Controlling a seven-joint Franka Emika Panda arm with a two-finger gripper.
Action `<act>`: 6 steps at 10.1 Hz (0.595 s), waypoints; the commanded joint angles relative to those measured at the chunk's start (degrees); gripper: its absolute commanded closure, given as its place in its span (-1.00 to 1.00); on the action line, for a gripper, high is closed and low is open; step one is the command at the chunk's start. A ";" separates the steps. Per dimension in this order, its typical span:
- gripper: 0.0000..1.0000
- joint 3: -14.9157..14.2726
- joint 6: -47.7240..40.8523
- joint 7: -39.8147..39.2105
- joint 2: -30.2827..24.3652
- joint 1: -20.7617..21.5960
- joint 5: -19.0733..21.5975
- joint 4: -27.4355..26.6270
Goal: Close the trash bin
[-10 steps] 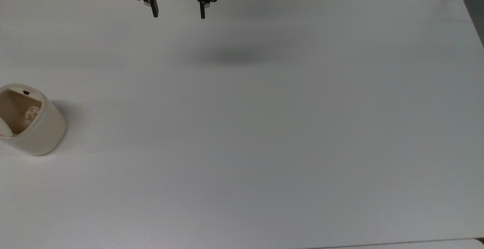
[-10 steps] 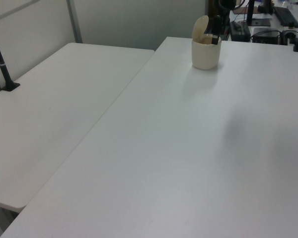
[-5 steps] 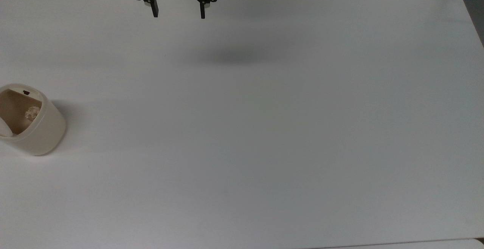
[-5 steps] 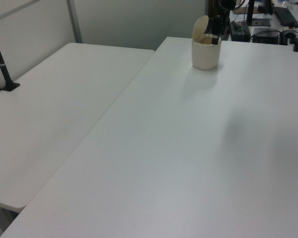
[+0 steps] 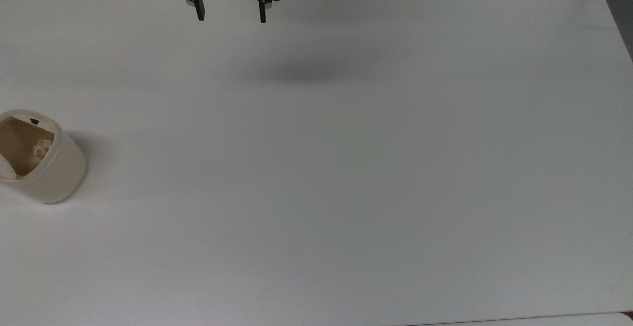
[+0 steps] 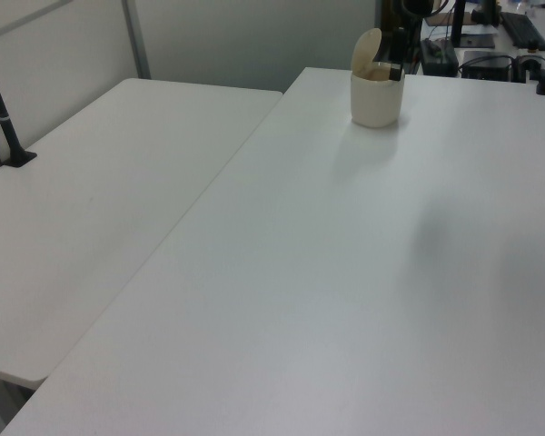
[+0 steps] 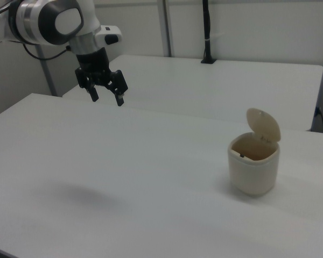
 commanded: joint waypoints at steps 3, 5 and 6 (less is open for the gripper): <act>-1.00 -3.13 8.43 -1.18 -0.34 -3.35 0.02 0.83; -1.00 -3.14 17.15 -0.56 1.85 -7.13 0.37 1.00; -0.92 -3.14 21.54 0.40 2.99 -9.05 0.54 1.96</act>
